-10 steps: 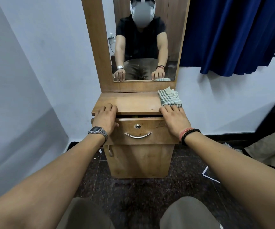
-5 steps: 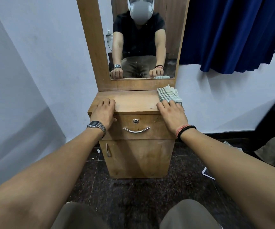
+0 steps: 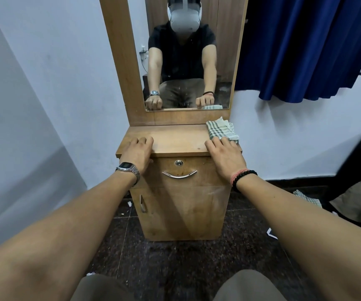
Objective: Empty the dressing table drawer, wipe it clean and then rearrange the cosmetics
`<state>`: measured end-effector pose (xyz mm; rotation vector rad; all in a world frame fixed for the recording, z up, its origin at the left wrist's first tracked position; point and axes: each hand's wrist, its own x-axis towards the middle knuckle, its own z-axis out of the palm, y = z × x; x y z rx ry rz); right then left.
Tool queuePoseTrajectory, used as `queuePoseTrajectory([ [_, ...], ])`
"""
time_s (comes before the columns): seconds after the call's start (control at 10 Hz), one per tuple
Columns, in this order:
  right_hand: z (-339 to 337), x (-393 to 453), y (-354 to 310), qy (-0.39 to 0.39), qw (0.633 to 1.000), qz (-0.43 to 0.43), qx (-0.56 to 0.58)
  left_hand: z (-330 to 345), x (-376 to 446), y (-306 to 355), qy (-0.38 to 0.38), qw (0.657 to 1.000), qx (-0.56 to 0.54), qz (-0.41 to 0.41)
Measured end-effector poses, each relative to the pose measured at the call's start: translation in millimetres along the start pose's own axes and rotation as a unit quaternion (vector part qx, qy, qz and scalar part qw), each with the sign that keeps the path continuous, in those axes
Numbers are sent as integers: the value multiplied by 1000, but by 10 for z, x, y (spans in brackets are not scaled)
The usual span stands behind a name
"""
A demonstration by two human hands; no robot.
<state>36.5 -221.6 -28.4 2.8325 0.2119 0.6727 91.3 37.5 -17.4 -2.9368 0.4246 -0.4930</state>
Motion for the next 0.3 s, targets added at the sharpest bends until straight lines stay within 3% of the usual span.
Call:
queuePoseTrajectory([
  [0.1,-132,-17,23,-16,1000,-12,9,-95,-45,-2,-5,1000,11,5],
  [0.2,-295,-42,73,8,1000,-11,4,-235,-75,-40,-52,998,15,17],
  [0.3,-603,37,150,55,998,3,-13,-484,-96,-85,-41,998,-3,43],
])
